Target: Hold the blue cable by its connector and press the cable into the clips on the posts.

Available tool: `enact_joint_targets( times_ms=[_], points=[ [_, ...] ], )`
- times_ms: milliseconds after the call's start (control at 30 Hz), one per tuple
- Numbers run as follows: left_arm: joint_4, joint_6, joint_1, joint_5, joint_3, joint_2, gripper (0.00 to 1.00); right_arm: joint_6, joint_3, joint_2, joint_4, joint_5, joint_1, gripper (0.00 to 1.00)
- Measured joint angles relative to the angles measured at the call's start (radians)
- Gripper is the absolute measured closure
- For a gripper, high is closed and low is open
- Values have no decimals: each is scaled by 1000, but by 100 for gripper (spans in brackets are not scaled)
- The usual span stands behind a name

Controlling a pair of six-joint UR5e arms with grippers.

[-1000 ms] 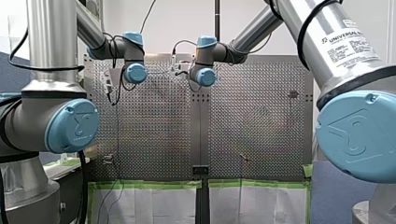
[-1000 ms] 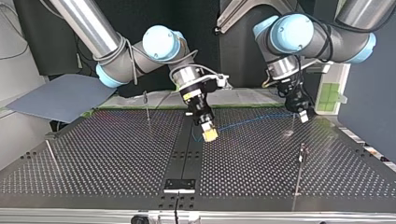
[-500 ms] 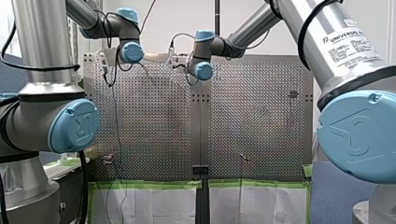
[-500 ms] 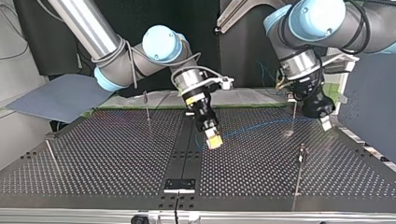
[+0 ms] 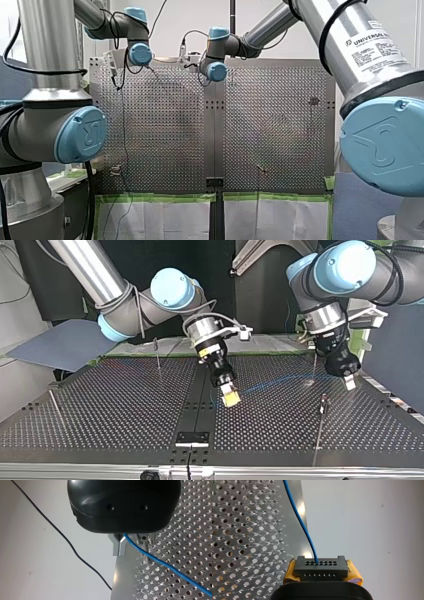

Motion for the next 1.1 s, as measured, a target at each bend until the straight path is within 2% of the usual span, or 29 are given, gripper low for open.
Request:
enact_joint_targets(
  times_ms=[233,500,733,1100],
  points=[
    [1,-13,21,29,35,-50,100,2,-8,1,1,0,-1,100],
    [6,-36,52,56,44,-91,100,4,-9,2,1,1,-5,100],
    [23,-44,76,97,57,-102,100,4,-10,2,1,1,-7,100],
    [15,-63,117,161,93,-122,100,4,-16,2,2,1,-10,100]
  ],
)
